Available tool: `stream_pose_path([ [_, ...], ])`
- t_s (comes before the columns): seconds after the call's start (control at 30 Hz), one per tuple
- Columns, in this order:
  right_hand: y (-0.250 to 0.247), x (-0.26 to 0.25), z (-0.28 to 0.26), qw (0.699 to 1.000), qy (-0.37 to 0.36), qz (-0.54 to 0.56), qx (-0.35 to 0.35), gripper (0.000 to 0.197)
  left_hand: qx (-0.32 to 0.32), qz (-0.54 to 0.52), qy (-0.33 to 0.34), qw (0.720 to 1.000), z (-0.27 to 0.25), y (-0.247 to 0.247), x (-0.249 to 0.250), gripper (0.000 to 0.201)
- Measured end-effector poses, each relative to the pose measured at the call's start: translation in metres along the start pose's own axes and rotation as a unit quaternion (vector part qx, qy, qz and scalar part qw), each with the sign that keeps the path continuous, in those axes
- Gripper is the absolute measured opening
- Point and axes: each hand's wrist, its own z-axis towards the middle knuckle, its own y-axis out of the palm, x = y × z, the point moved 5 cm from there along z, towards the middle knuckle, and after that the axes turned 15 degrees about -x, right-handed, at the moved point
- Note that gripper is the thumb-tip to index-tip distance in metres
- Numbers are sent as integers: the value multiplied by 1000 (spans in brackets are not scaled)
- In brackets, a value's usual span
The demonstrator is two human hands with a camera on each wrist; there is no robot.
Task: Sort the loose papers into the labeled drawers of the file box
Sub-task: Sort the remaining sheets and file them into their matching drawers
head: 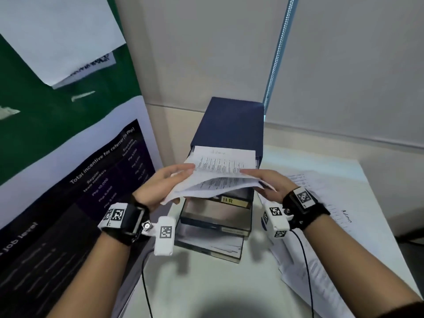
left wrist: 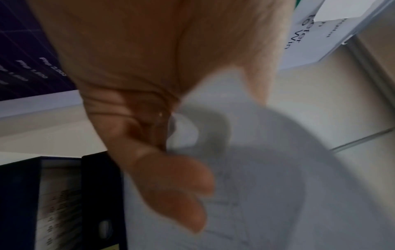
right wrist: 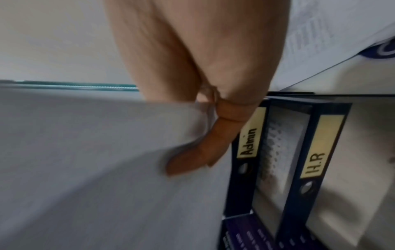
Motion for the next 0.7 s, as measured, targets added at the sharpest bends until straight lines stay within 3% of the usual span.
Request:
stream_pose_path([
  [0.17,16,6,-1,996,18,35,-86,30,33,-18,43,998,5,-16,12,28],
  [0.3,-1,7,14,999,26,-11,-29,32,-8,17,22,1000,13,-19,5,24],
  [0.4,-15,-1,25,1000,1,-7,23,39,-9,68,4,998,31,-30,-14,39],
  [0.5,-16,0,25,999,26,-21,4,49,23,35,4,999,49,-36,-31,40],
  [0.6,-12,12,18,993,94,-38,-66,42,74,29,14,997,70,-42,-40,32],
  [0.7,-21,12,25,996,74,-24,-54,39,161,68,0,985,89,-50,-44,26],
])
